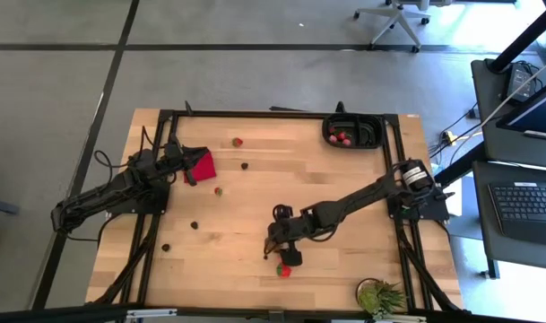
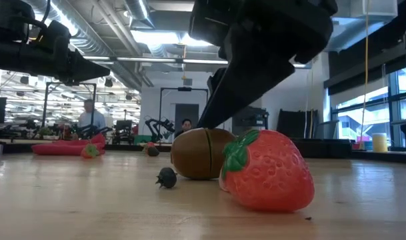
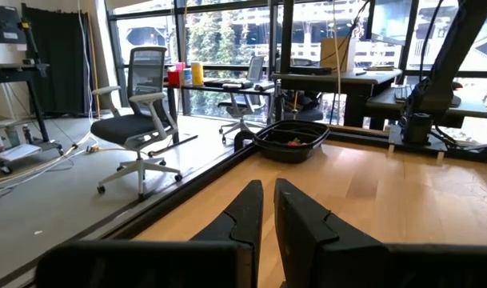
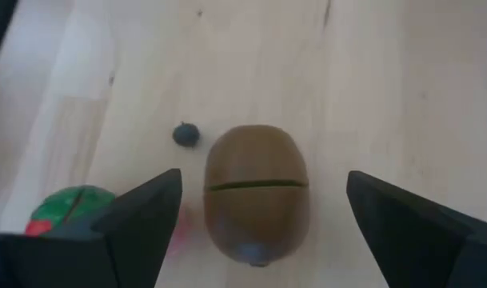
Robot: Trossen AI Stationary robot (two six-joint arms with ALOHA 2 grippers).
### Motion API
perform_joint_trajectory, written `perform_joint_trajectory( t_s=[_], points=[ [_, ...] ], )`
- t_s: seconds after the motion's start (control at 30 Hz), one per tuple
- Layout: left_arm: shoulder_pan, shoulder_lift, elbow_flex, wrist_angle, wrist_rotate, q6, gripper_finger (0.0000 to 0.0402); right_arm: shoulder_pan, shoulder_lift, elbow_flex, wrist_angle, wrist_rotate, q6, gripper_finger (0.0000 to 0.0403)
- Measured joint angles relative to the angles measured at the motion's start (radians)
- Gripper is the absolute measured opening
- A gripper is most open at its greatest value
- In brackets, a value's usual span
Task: Pick and placing Produce into tupperware
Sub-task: Put the brown kiwi into the black bin
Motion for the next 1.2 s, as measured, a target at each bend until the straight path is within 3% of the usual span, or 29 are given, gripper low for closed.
perform_joint_trajectory(
  t_s=[0.43, 0.77, 1.2],
  points=[
    [0.0, 0.0, 0.0, 0.0, 0.0, -0.006, 0.0027, -0.003, 0.048, 0.0, 0.037, -0.053, -0.005, 0.0353],
    [0.0, 0.0, 0.0, 0.0, 0.0, -0.007, 0.0027, -0.025, 0.07, 0.0, 0.04, -0.055, -0.032, 0.0296],
    [0.0, 0.0, 0.0, 0.0, 0.0, -0.008, 0.0027, -0.043, 0.07, 0.0, 0.044, -0.054, -0.06, 0.0258]
  ],
)
